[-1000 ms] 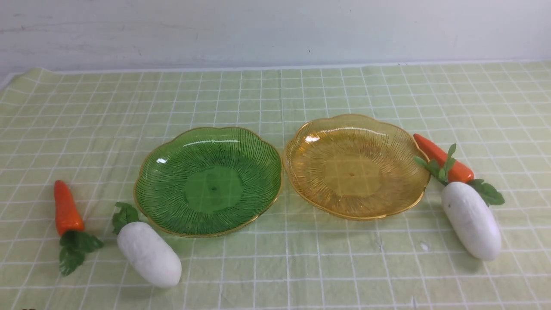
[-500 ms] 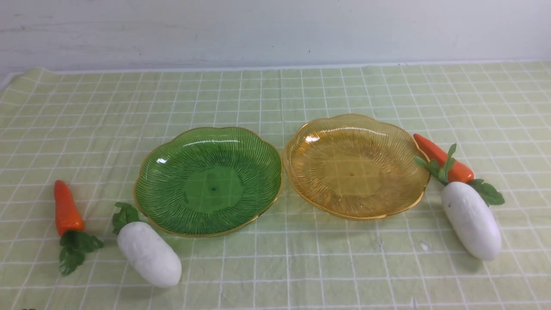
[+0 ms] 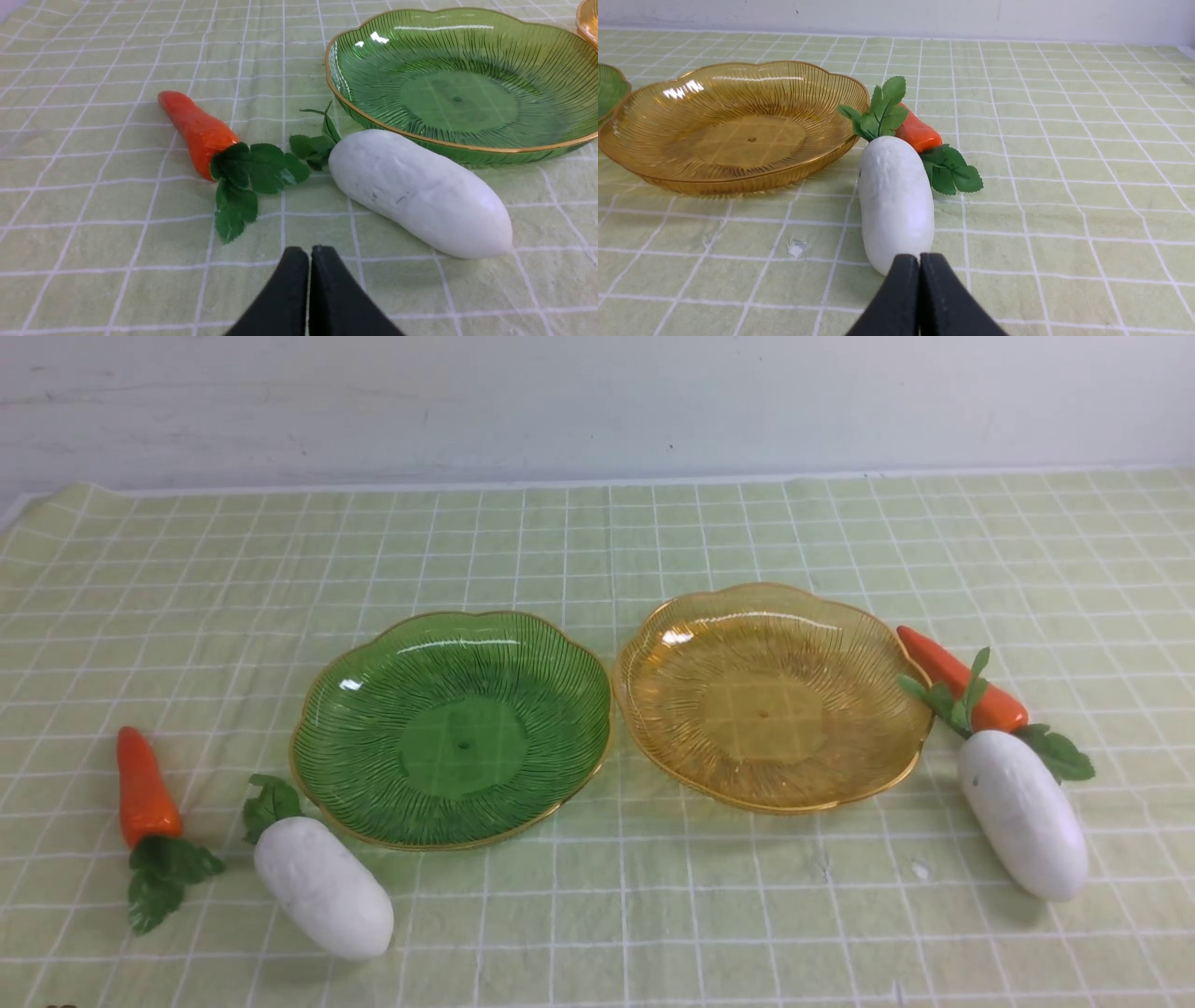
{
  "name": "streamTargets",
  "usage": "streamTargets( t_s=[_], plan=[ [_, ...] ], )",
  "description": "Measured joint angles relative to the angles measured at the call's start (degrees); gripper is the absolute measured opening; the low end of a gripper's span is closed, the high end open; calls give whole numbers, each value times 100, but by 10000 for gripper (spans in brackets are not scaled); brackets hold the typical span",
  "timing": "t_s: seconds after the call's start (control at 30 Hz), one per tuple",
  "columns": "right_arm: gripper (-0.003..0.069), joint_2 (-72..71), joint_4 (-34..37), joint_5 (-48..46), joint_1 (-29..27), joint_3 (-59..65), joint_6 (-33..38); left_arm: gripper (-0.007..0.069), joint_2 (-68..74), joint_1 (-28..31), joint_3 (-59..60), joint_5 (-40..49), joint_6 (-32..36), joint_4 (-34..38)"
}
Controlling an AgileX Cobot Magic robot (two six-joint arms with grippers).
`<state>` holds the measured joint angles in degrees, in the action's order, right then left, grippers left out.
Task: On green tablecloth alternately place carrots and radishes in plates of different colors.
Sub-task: 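Place the white radish on the plate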
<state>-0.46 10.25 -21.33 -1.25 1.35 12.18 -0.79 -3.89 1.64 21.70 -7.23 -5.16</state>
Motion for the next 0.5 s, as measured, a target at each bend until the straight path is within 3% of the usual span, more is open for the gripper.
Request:
streamTargets(
  t_s=[0.07, 0.13, 0.2, 0.23, 0.27, 0.37, 0.5],
  plan=[
    [-14, 0, 110, 84, 0, 12, -44, -8, 0, 0, 0, -71, -255, 268],
    [-14, 0, 828, 252, 0, 31, -432, -8, 0, 0, 0, -281, -1050, 1435],
    [-14, 0, 1283, 306, 0, 31, -669, -8, 0, 0, 0, -328, -1479, 2074],
    [-14, 0, 2216, 348, 0, 31, -1131, -8, 0, 0, 0, -374, -2054, 2905],
    [-14, 0, 2322, 348, 0, 31, -1218, -8, 0, 0, 0, -375, -2106, 3098],
    [-14, 0, 3762, 369, 0, 31, -1672, -8, 0, 0, 0, -395, -2579, 4269],
    [-14, 0, 4331, 418, 0, 31, -1753, -8, 0, 0, 0, -580, -2643, 4696]
  ],
)
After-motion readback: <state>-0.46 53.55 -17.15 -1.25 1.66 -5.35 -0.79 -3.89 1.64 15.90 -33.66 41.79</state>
